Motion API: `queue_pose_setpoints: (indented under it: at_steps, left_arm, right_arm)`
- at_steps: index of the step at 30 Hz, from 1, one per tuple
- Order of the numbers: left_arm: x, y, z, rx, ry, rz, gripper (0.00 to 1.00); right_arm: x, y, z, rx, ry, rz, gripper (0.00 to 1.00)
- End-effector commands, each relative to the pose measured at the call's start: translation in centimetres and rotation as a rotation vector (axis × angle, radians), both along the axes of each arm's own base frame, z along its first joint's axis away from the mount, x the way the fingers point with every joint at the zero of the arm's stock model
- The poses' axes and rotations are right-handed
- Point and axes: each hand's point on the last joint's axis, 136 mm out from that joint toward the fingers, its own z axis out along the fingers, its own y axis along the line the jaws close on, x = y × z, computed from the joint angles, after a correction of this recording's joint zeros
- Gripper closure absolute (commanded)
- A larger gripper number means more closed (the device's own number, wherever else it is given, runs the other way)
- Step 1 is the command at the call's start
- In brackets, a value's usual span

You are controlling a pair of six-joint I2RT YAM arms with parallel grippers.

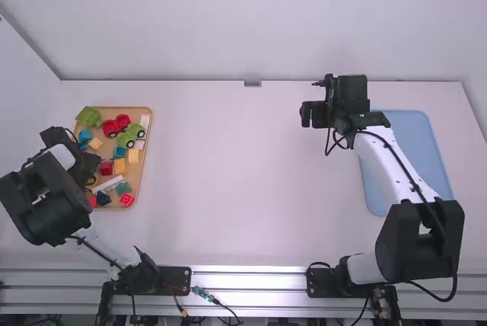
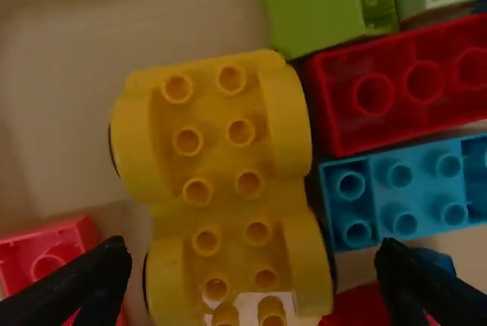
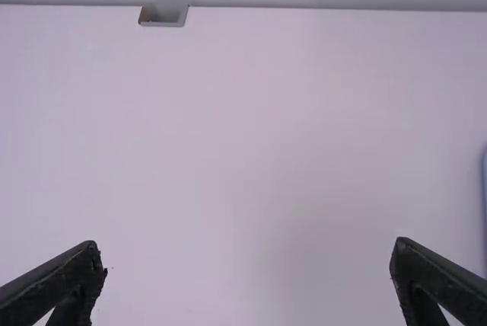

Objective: Assemble lego blocks to make yellow taxi

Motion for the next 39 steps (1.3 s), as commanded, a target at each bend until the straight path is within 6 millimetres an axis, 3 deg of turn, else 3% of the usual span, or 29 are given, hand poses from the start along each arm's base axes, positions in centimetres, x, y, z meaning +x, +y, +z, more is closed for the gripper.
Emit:
queue_pose_setpoints:
  at_steps: [1,13,21,28,33,35,39]
  left_arm:
    - [-0.89,-1.08,-1.94,-0.044,0.04,-0.016,0.15]
    - [-1.16,-1.23,-2.36,-0.04,0.045,-0.015,0.18]
    - [-1.2,-1.28,-2.56,-0.034,0.042,-0.016,0.27]
    - [-1.1,-1.18,-2.51,-0.034,0.032,0.003,0.4]
    - [-0.98,-1.07,-2.47,-0.029,0.028,0.001,0.43]
    - [-1.0,-1.09,-2.48,-0.03,0.028,0.001,0.51]
    - [-0.81,-1.35,-2.54,-0.037,0.032,-0.05,0.51]
  right_arm:
    - [0.46,0.22,0.83,0.005,-0.017,0.006,0.01]
    - [0.47,0.2,0.84,0.006,-0.017,0.005,0.01]
    - [0.46,0.2,0.83,0.005,-0.017,0.005,0.01]
    - [0.45,0.21,0.82,0.005,-0.017,0.005,0.01]
    - [0.46,0.15,0.81,0.003,-0.017,0.003,0.01]
    - [0.46,0.16,0.82,0.003,-0.017,0.003,0.01]
    - [0.46,0.16,0.82,0.003,-0.017,0.003,0.01]
